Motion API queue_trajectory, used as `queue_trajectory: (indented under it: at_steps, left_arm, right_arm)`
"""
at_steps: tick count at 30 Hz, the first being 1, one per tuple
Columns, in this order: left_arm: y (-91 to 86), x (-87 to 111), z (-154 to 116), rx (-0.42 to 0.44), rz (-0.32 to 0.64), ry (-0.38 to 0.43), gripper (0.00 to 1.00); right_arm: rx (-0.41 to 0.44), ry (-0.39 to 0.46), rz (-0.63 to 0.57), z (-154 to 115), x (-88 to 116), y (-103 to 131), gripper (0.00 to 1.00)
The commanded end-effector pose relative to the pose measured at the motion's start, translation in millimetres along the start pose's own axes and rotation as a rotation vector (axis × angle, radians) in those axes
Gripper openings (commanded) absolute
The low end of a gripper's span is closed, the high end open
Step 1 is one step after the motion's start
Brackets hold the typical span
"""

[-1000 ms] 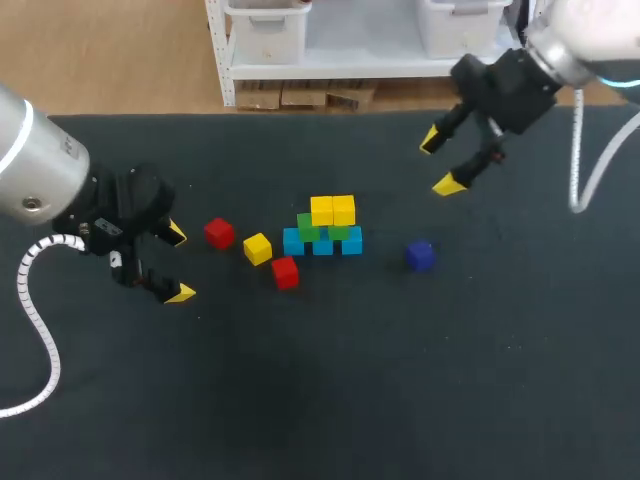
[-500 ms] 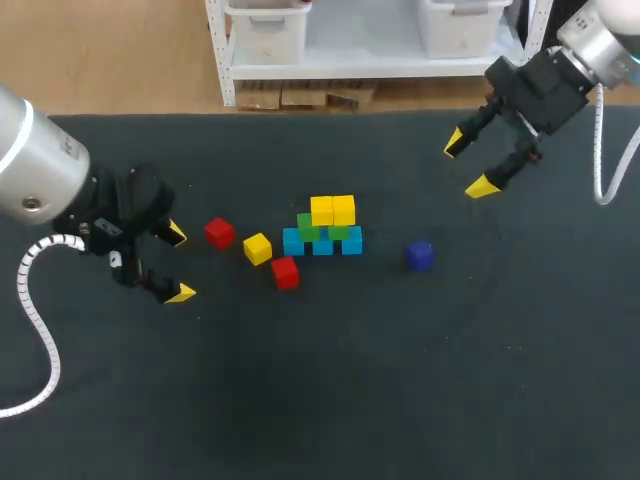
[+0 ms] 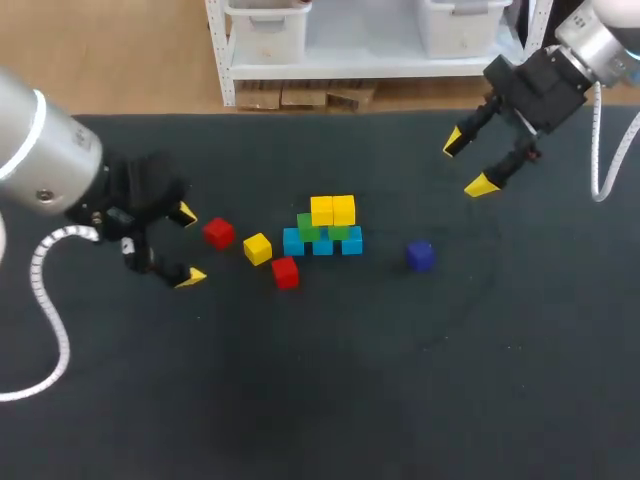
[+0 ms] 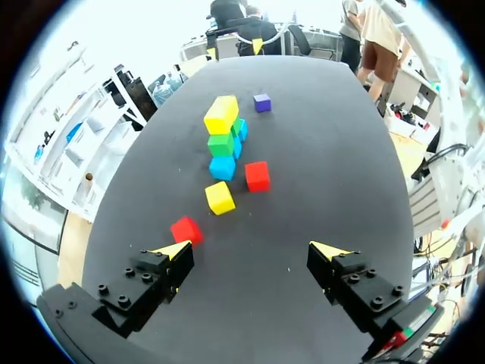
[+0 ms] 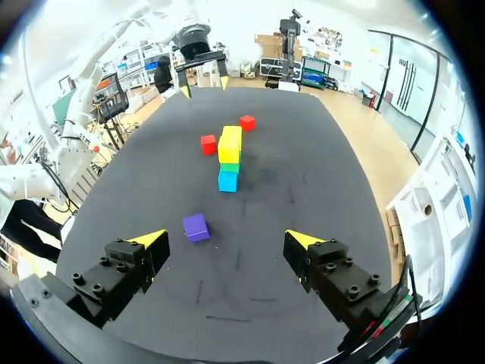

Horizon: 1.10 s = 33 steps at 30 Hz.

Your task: Place the blue cubes, place green cubes on the blue cubes, place the yellow cubes on the green cubes, then place the red cubes on the yellow cubes, and place purple cube on the red cubes.

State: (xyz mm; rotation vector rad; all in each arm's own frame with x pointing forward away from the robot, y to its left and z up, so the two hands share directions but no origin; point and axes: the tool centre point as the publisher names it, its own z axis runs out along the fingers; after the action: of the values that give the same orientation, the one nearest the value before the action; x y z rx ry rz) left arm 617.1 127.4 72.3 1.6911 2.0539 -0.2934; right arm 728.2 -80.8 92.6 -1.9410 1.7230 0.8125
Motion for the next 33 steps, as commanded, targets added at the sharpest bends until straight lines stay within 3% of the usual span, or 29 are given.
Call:
queue_trajectory:
  at_steps: [1, 5, 13, 22, 33]
  left_arm:
    - [9.2, -18.1, 24, -0.005, -0.020, 0.024, 1.00]
    - [7.1, -32.7, 40, -0.023, -0.050, 0.049, 1.00]
    - [15.6, -36.3, 73, -0.042, -0.124, 0.061, 1.00]
    - [28.5, -40.0, 92, -0.057, -0.188, 0.073, 1.00]
    - [32.5, -33.2, 104, -0.059, -0.227, 0.085, 1.00]
  right_arm:
    - [-0.001, -0.002, -0.001, 0, 0, -1, 1.00]
    - [-0.001, -0.002, -0.001, 0, 0, -1, 1.00]
    - [-0.001, -0.002, -0.001, 0, 0, -1, 1.00]
    - [-0.001, -0.002, -0.001, 0, 0, -1, 1.00]
    - [-0.001, -0.002, -0.001, 0, 0, -1, 1.00]
